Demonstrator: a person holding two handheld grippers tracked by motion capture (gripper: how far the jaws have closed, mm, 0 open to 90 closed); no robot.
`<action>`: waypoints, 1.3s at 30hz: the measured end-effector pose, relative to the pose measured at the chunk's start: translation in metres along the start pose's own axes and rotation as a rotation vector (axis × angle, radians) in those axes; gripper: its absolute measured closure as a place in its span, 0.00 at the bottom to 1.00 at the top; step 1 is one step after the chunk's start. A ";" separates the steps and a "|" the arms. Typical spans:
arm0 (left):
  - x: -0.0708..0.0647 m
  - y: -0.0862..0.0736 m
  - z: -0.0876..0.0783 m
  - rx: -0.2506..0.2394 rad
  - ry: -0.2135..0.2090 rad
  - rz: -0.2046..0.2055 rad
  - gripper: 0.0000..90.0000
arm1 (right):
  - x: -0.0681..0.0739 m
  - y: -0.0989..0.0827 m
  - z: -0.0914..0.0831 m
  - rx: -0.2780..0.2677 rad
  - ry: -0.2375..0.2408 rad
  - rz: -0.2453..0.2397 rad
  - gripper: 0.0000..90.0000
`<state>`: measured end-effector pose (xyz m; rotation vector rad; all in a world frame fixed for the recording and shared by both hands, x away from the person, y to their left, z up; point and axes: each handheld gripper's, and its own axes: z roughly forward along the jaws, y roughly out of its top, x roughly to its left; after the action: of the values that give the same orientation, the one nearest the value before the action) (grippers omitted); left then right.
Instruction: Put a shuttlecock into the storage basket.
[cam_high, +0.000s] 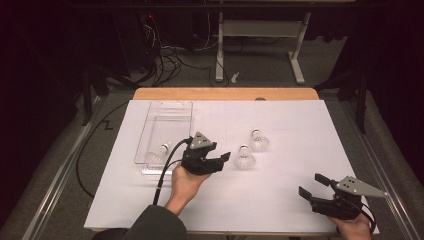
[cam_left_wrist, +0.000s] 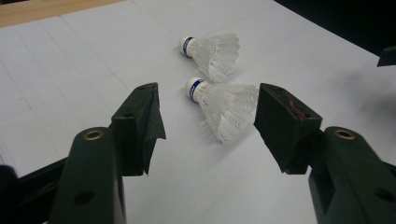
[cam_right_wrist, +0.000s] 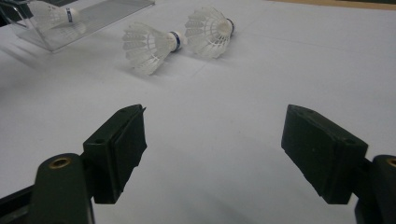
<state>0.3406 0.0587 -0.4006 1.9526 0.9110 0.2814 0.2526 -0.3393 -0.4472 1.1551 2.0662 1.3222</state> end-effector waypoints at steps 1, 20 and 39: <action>0.000 0.000 0.000 0.002 -0.001 0.001 0.46 | 0.000 0.000 0.000 0.000 0.000 0.000 0.25; 0.001 0.003 0.008 0.007 -0.004 -0.008 0.46 | 0.000 0.000 0.000 0.000 0.000 0.000 0.25; -0.004 0.012 0.020 0.033 -0.012 0.013 0.46 | 0.000 0.000 0.000 -0.001 0.001 0.000 0.25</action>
<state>0.3543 0.0391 -0.4006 1.9888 0.9011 0.2633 0.2527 -0.3394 -0.4472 1.1546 2.0665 1.3241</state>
